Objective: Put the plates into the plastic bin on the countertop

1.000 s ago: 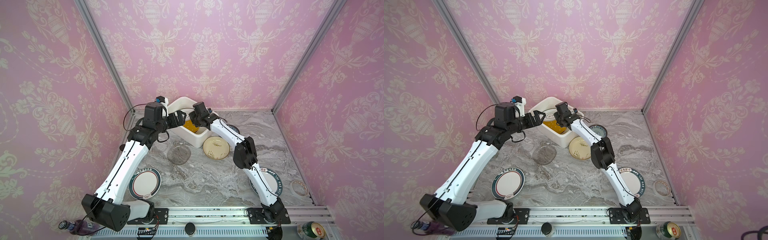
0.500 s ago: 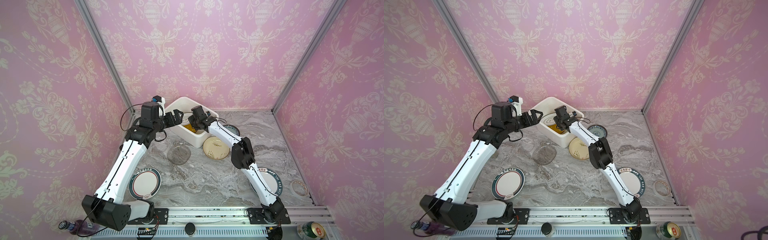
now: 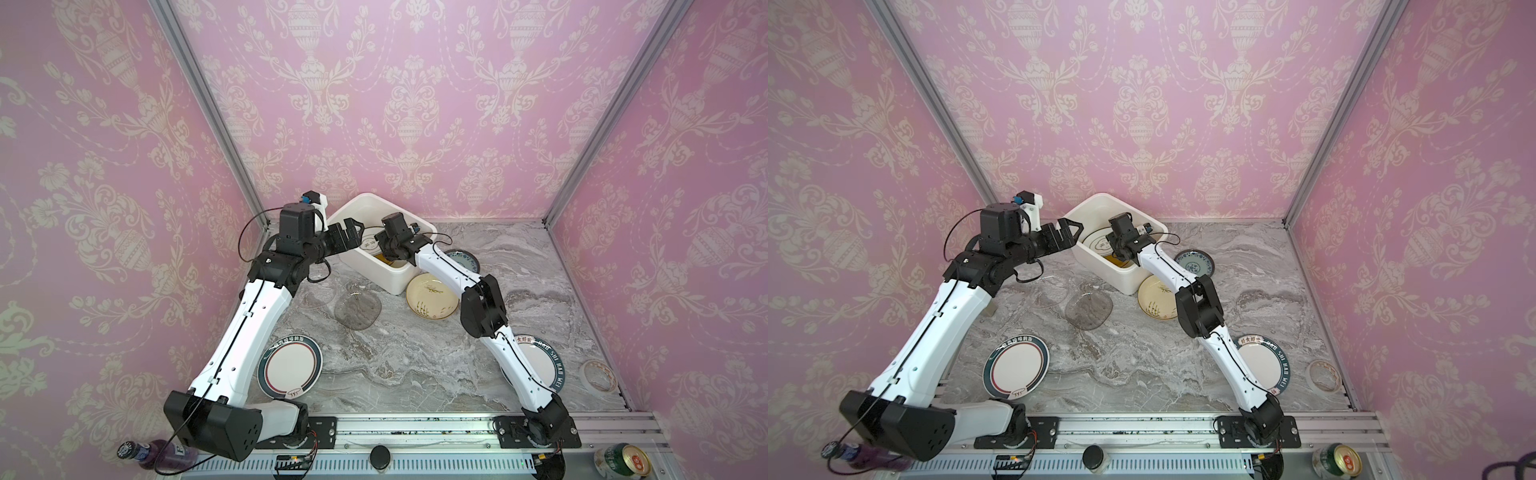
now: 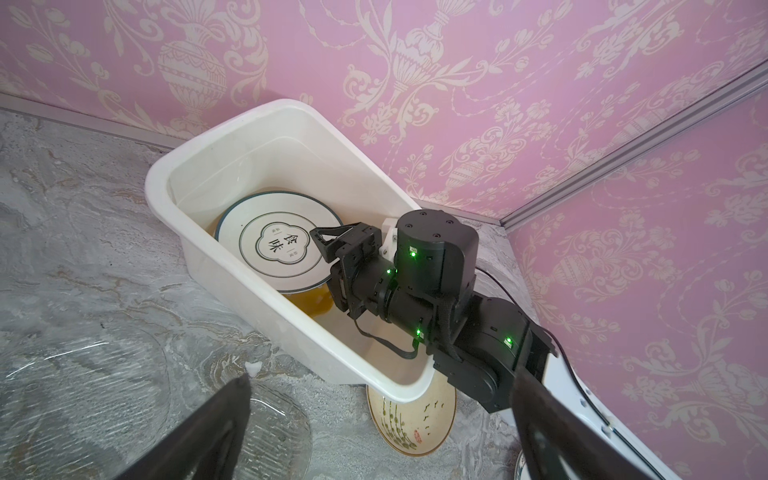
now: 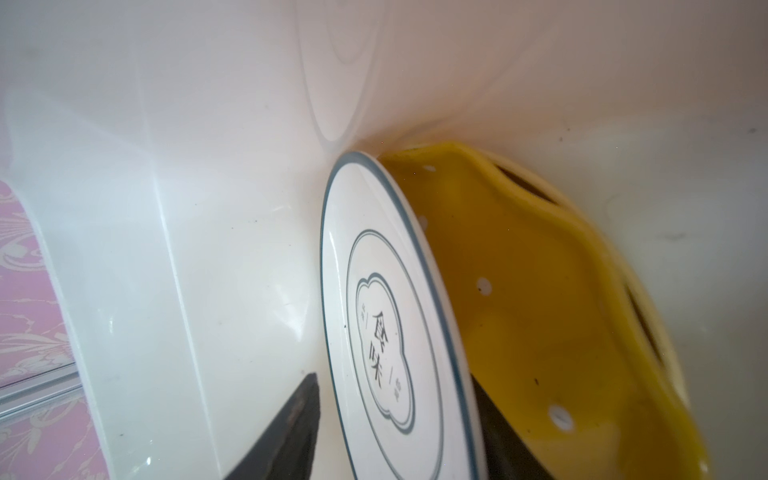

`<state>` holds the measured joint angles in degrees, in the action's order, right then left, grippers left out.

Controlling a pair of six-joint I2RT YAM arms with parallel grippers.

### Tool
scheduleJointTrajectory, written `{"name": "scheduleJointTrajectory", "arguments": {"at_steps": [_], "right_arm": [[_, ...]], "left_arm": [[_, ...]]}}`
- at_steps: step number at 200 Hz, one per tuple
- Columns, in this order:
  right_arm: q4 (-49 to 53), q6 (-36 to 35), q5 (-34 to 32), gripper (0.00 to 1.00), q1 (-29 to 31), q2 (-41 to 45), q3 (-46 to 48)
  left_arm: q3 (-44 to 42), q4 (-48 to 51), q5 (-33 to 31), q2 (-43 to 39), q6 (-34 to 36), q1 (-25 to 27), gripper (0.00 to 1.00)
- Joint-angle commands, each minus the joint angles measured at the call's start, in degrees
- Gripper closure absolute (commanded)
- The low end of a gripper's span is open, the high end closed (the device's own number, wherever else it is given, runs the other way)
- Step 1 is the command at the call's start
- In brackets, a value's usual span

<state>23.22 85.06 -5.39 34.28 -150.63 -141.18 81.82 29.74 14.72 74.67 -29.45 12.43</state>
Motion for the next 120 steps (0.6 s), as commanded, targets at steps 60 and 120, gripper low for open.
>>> {"name": "scheduleJointTrajectory", "arguments": {"at_steps": [60,120], "right_arm": [[3.0,-4.1,-2.1,0.27,-0.5,6.0,2.2],[4.8,-4.8,-1.6,0.17,-0.5,9.0,3.2]], "left_arm": [[3.0,2.7,1.0,-0.9,-0.6,-0.8,0.01],[3.7,3.9,0.4,-2.8,-0.8,-0.8,0.01]]}}
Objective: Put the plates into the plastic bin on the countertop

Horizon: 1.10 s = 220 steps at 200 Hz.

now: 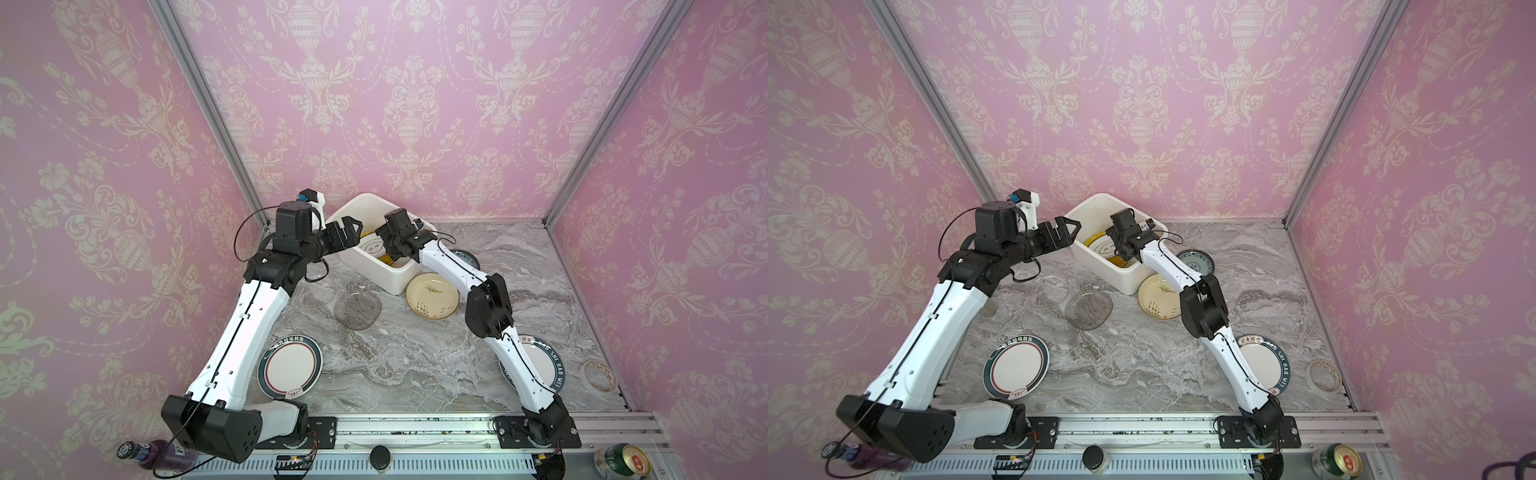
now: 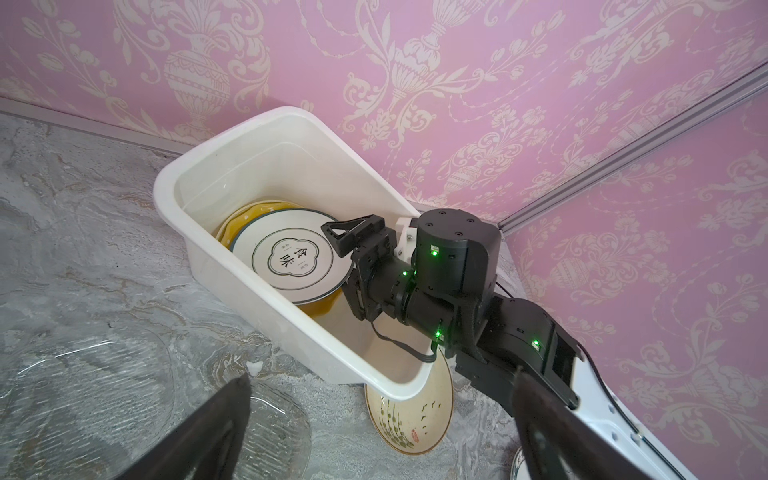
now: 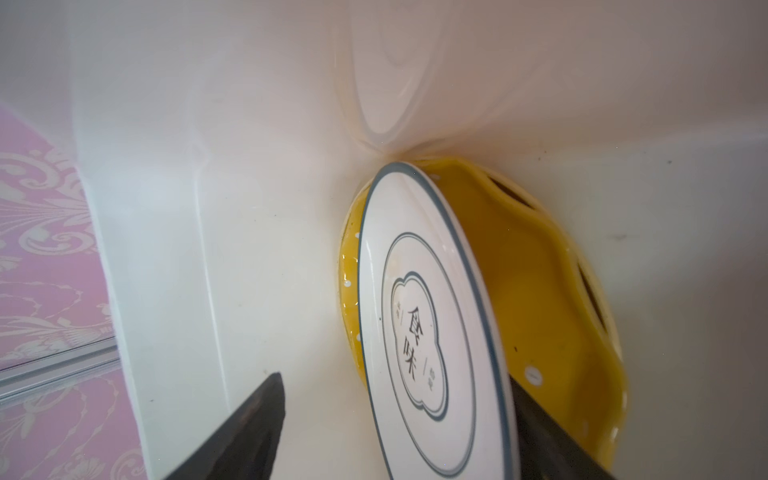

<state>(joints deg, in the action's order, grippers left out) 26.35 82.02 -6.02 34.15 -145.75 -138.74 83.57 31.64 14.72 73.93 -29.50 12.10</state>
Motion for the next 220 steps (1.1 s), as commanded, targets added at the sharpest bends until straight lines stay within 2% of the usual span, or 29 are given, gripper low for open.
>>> {"name": "scheduleJointTrajectory", "arguments": {"at_steps": [1,94,132,158,202,220], "right_arm": [[1.7,-1.8,-1.0,0.17,-0.4,4.2,0.7],[2.4,-0.6,3.2,0.15,-0.9,2.4,2.2],[4.5,-0.4,5.0,0.15,-1.0,-2.1,-2.7],[6.0,-0.3,6.4,0.11,-1.3,-5.1,-5.9],[6.4,-1.0,6.7,0.08,-1.9,-6.3,-5.8],[6.7,-1.5,6.7,0.02,-2.2,-6.2,-6.2]], "left_arm": [[1.9,2.1,0.4,-2.1,-0.7,-0.4,0.01],[0.7,2.6,-0.6,-4.4,-0.3,-0.7,0.01],[-0.6,2.5,-0.5,-4.1,-0.2,-1.4,0.01],[-0.7,2.1,0.0,-3.3,-0.3,-1.9,0.01],[-0.6,1.8,0.9,-2.0,-0.2,-2.7,0.01],[-0.6,1.6,1.2,-1.6,-0.3,-2.9,0.01]]}}
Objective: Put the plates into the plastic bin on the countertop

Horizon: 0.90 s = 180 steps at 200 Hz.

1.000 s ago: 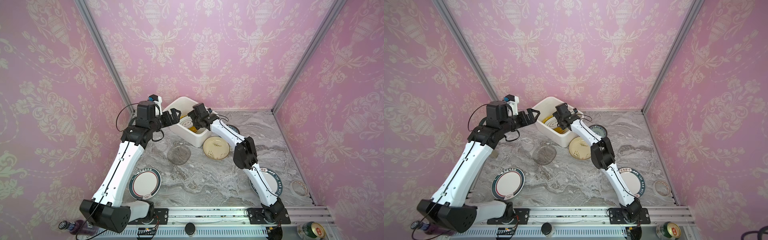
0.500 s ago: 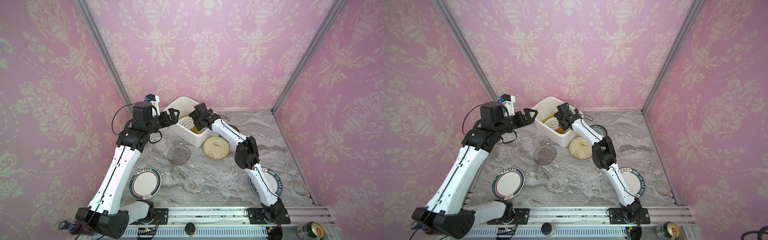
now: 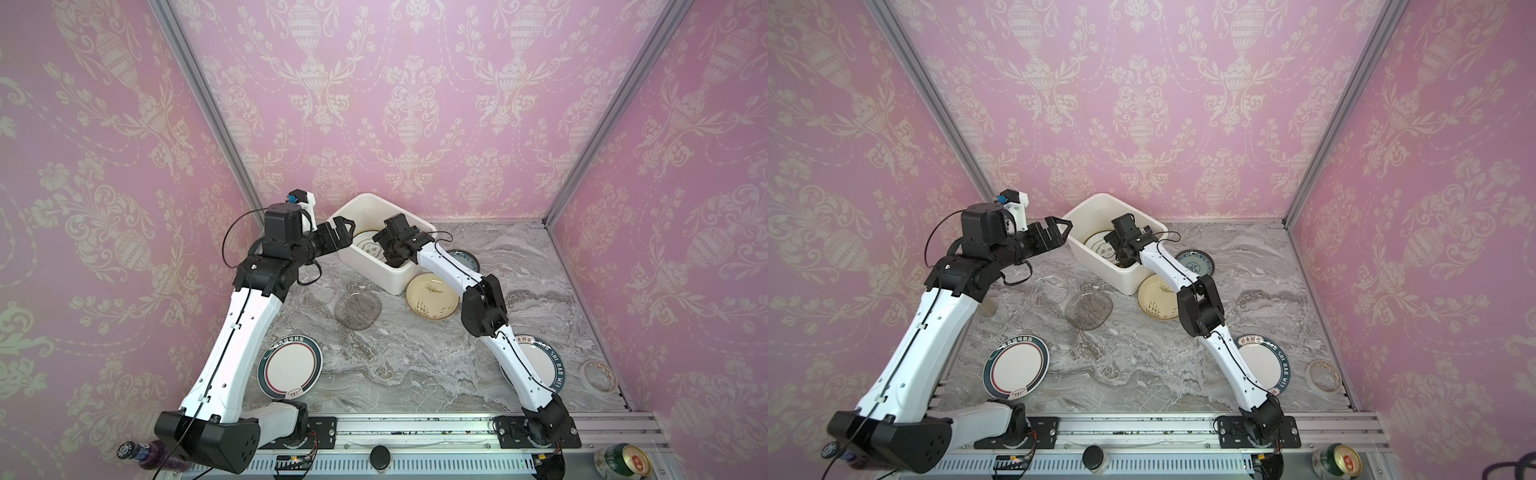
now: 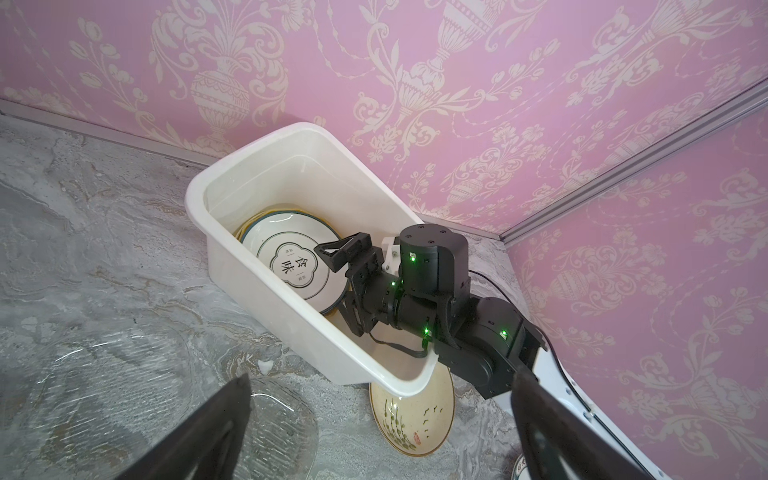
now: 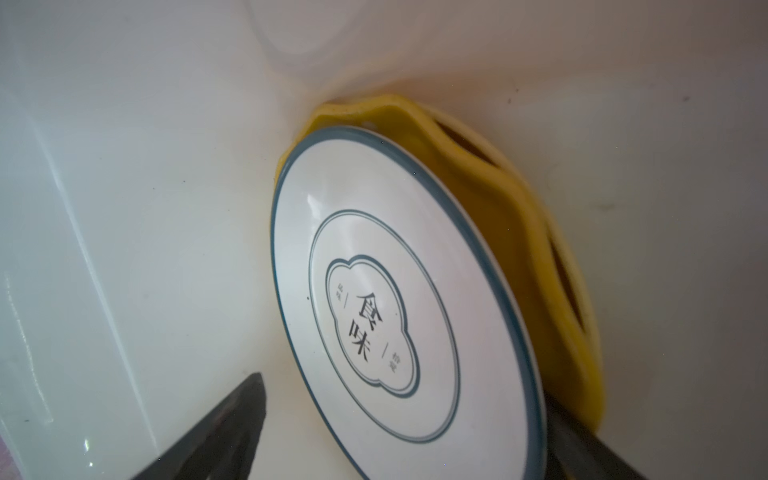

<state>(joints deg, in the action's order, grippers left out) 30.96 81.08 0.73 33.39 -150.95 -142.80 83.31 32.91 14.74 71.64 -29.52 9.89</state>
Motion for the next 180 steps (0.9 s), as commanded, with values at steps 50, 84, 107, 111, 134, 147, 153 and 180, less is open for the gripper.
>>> {"name": "scheduleJointTrajectory", "arguments": {"at_steps": [50,84,107,111,134,147,153,180], "right_arm": [[4.1,-2.8,-0.6,0.00,-1.9,2.3,-3.0],[7.3,-3.9,-2.5,0.00,-1.8,5.2,-3.5],[10.0,-4.8,-3.9,0.00,-1.7,6.5,-3.5],[10.4,-4.9,-4.0,0.00,-1.7,6.7,-3.5],[11.7,-5.6,-4.5,0.00,-1.6,7.5,-3.5],[11.7,-5.8,-4.6,0.00,-1.6,7.9,-3.5],[11.4,-6.0,-4.5,0.00,-1.6,8.2,-3.7],[8.3,-9.1,-3.8,0.00,-1.3,9.6,-6.3]], "left_arm": [[0.0,-0.3,1.7,0.8,-1.6,-0.8,0.01],[0.1,0.2,1.0,-0.6,-2.1,-0.9,0.01],[-0.1,0.4,0.7,-1.8,-2.9,-0.9,0.01],[-0.2,0.5,0.7,-2.0,-2.9,-0.9,0.01],[-0.2,0.9,0.1,-2.9,-3.0,-0.9,0.01],[0.0,1.2,0.0,-3.2,-3.2,-0.9,0.01],[0.2,1.3,0.0,-3.3,-3.1,-0.9,0.01],[1.8,2.3,0.3,-3.3,-3.3,-0.9,0.01]]}}
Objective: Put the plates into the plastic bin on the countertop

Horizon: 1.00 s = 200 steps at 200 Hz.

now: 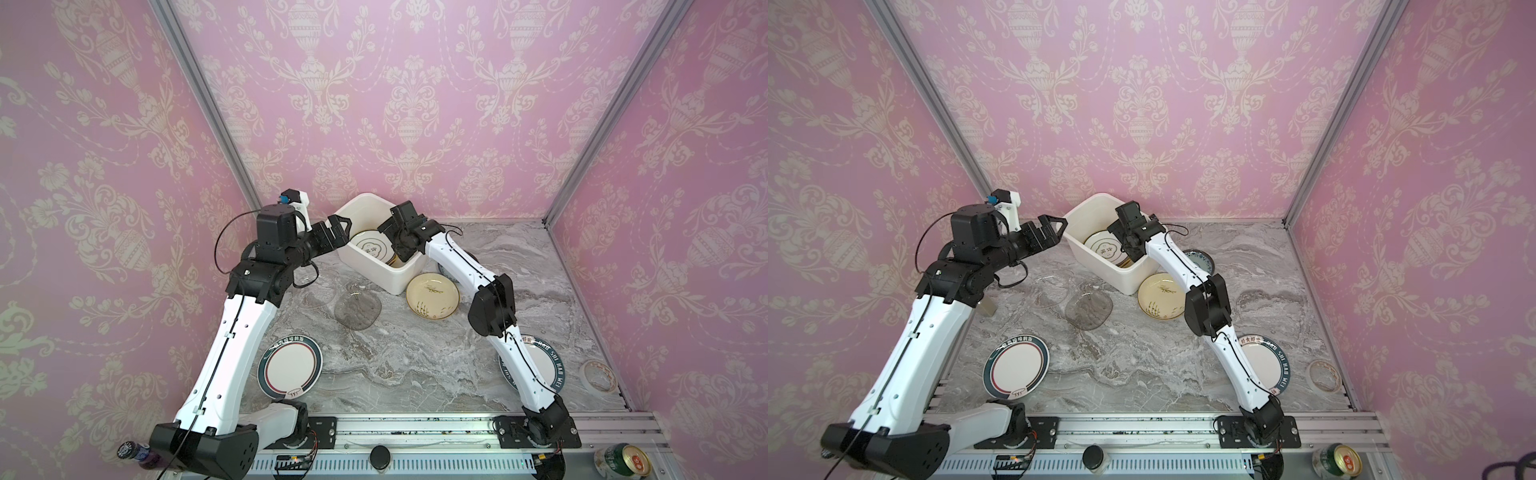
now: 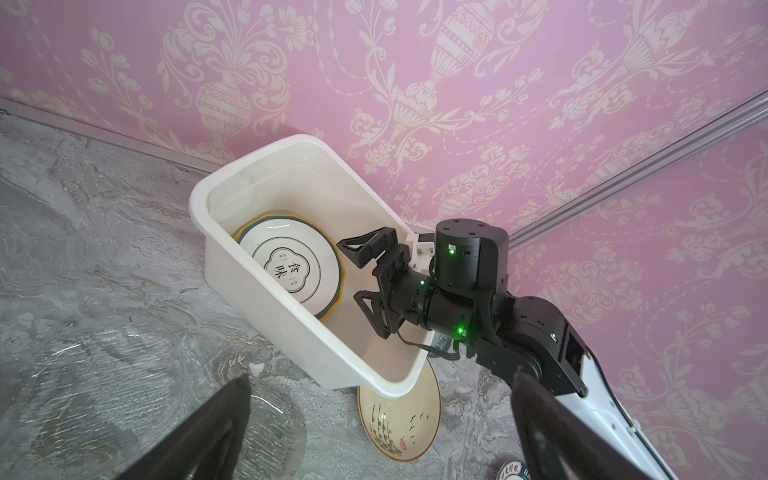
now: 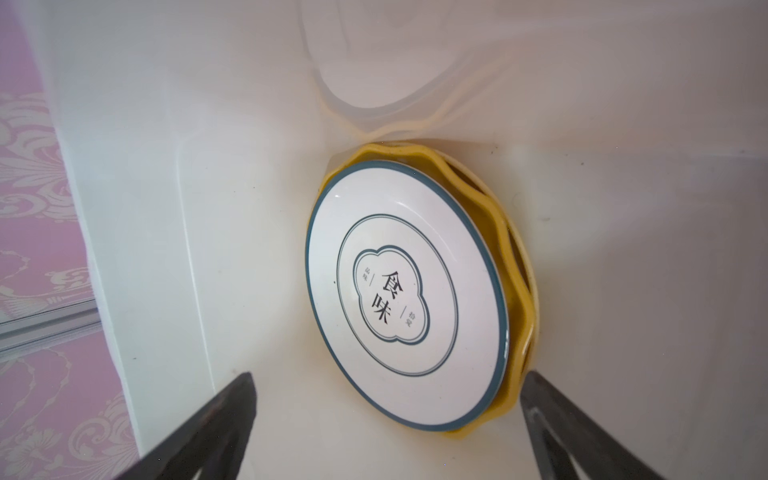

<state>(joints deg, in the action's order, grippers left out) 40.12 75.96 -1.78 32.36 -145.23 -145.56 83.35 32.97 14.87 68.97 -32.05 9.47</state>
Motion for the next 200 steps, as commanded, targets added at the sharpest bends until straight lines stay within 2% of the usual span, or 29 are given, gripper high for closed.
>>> {"name": "scheduleJointTrajectory", "arguments": {"at_steps": [1,32,52,77,103,119,144,200], "right_arm": [[-0.9,-4.2,-1.2,0.00,-0.3,3.9,-3.7],[-1.5,-10.3,1.0,0.00,-0.3,8.6,-6.0],[-1.8,-13.8,3.1,0.00,-0.4,14.1,-2.1],[1.0,-20.3,5.8,0.01,-0.8,21.0,2.2],[6.2,-27.6,11.9,0.03,-3.6,29.5,9.0],[9.6,-31.9,14.3,0.03,-5.9,36.0,15.3],[12.4,-35.9,17.1,0.04,-10.8,46.9,27.7],[19.3,-41.4,22.2,0.04,-26.8,69.7,54.9]], "left_arm": [[1.9,2.3,0.2,-0.6,-0.8,-0.5,0.01],[4.1,4.3,1.8,-1.3,-1.5,-0.5,0.01],[5.1,6.5,3.1,-2.1,-2.5,-0.5,0.01],[6.7,10.4,8.1,-2.3,-3.9,-0.4,0.01],[8.7,14.6,12.2,-2.2,-5.3,1.5,0.02],[10.7,18.3,12.0,-1.4,-4.6,5.6,0.02],[12.7,21.6,10.0,1.4,-4.9,15.3,0.02],[13.5,19.9,4.1,8.7,-7.9,34.1,0.01]]}}
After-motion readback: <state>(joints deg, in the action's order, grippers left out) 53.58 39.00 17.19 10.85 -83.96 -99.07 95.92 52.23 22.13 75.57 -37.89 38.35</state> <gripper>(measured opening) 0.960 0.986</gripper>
